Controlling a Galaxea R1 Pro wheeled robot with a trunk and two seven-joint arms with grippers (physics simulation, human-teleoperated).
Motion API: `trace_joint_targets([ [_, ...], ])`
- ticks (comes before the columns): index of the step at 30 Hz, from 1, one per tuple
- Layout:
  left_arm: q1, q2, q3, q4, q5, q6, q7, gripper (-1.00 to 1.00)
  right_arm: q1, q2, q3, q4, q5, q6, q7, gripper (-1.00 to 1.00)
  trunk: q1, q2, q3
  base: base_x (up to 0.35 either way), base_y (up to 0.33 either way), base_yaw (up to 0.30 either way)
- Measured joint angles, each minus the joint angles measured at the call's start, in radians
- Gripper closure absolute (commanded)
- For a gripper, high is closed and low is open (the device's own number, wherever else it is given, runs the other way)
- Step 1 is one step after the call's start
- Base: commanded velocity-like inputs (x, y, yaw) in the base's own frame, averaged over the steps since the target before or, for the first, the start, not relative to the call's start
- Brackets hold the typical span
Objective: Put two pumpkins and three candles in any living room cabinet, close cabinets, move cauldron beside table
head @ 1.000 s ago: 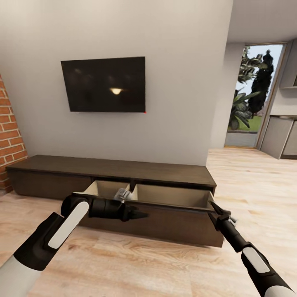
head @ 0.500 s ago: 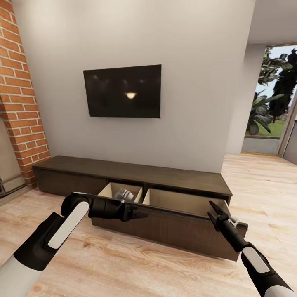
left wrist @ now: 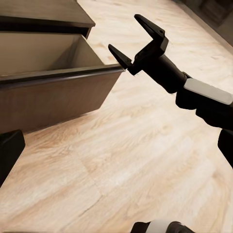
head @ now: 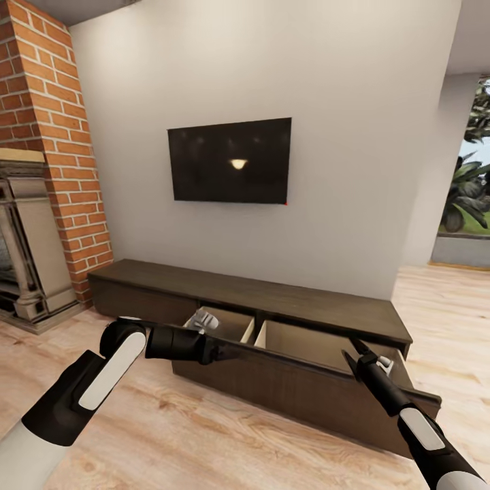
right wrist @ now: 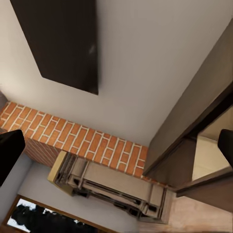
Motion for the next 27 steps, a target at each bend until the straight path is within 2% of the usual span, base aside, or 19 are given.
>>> trace_joint_targets([
  [14, 0.000, 0.007, 0.001, 0.000, 0.002, 0.000, 0.000, -1.00, 0.000, 0.001, 0.002, 0.000, 0.000, 0.000, -0.012, -1.00, -0.053, 0.098, 0.061, -0.178, 0.122, 0.219],
  [27, 0.000, 0.007, 0.001, 0.001, 0.001, 0.000, 0.000, -1.00, 0.000, 0.002, 0.028, -0.001, 0.001, -0.007, -0.037, -1.00, -0.104, 0.189, 0.118, -0.030, 0.021, 0.217],
])
